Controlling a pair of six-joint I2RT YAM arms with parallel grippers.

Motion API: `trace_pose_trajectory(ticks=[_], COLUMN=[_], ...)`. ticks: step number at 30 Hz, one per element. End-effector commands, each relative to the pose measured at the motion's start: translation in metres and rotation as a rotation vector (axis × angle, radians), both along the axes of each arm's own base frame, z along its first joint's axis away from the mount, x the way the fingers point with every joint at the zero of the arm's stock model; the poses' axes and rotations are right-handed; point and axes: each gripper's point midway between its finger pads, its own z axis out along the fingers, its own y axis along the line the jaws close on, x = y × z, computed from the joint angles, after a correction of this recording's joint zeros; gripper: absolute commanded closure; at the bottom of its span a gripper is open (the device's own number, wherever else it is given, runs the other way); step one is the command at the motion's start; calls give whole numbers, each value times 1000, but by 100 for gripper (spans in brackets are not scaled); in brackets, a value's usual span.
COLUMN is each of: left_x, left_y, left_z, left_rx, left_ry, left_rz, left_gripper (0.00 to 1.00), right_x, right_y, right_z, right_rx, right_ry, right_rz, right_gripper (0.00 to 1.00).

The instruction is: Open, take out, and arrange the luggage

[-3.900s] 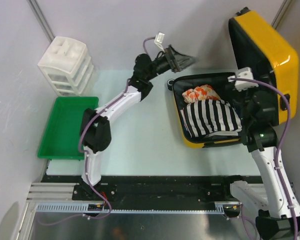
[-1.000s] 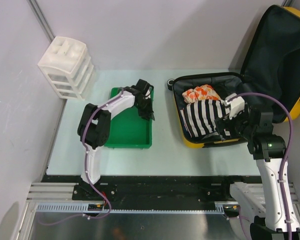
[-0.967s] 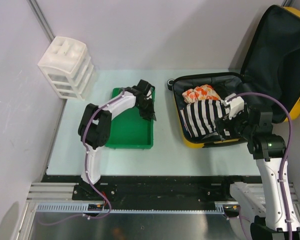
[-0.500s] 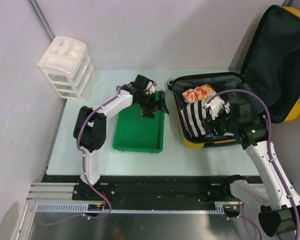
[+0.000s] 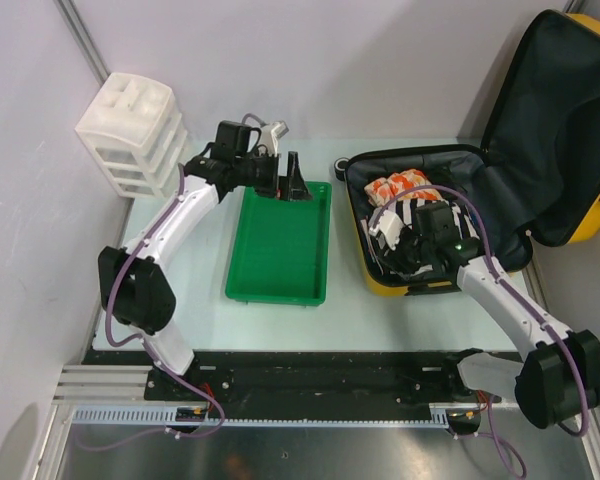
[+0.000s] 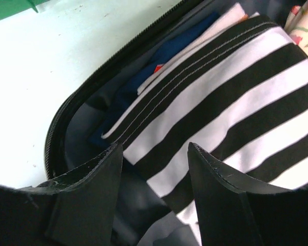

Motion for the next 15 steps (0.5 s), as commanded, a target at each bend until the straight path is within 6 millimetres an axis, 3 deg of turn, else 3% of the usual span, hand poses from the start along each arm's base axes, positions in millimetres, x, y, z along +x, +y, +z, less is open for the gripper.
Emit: trace_pose_trajectory(ticks=[1,9,12,15], left_x=[3,20,24,25], left_y=[3,-2,-7,-12], left_z=[11,21,22,23], left_rx=[32,-11,-23,-29], left_ry=[-124,-176,-184,-207], left_rz=[-39,-6,-12,-25], left_gripper=[0,0,0,0], right_x=[19,-3,-6,3], right_y=[18,28,31,24], right_z=[0,-21,-26,-35], right_rx=[45,66,70,32], right_ry=[-81,40,66,61], right_rz=[65,145,158,135], right_gripper=[40,24,23,35])
